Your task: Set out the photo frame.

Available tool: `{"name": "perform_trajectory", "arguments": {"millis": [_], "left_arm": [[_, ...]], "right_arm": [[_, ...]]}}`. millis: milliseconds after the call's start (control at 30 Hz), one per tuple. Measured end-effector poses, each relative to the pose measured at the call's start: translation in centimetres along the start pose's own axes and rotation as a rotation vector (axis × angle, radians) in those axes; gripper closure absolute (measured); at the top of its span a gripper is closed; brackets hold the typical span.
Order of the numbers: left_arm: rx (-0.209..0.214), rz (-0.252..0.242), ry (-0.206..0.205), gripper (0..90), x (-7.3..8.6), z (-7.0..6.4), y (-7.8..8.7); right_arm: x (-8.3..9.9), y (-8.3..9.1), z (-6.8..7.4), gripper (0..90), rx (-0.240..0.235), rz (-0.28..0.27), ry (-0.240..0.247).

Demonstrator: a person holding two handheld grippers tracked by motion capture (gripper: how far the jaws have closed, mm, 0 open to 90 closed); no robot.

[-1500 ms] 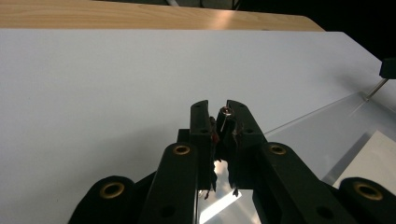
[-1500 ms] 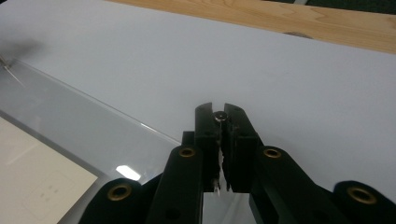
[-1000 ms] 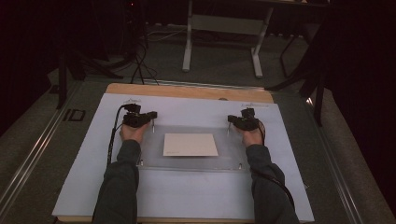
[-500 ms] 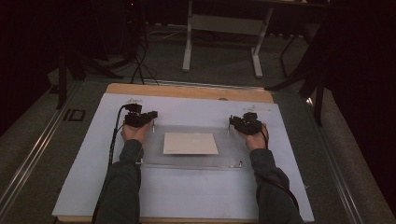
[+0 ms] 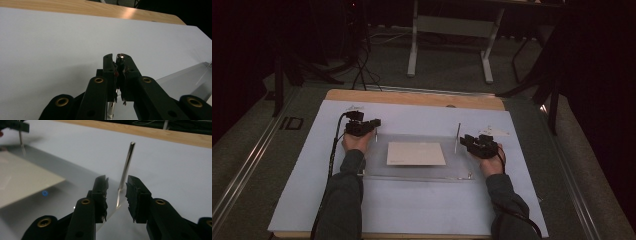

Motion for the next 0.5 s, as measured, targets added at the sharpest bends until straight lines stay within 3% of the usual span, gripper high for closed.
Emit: {"name": "perform_trajectory", "arguments": {"millis": [233,500], "left_arm": [[0.000,0.004,0.003,84.4,0.0,0.0,0.0],[0.005,0.007,0.010,84.3,0.0,0.0,-0.1]], "right_arm": [[1.1,1.2,1.0,69.1,-0.002,0.017,0.056],[1.4,3.0,1.0,68.8,0.018,0.000,0.066]]}}
Point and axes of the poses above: each handheld gripper's, and its own axes: y roughly backward along the jaws, x roughly out of its underside, z roughly to its left, the point moved 6 cm from there along -y, roughly forward along the jaws, and after that the axes turned 11 degrees about -y, right-handed, at the moved point
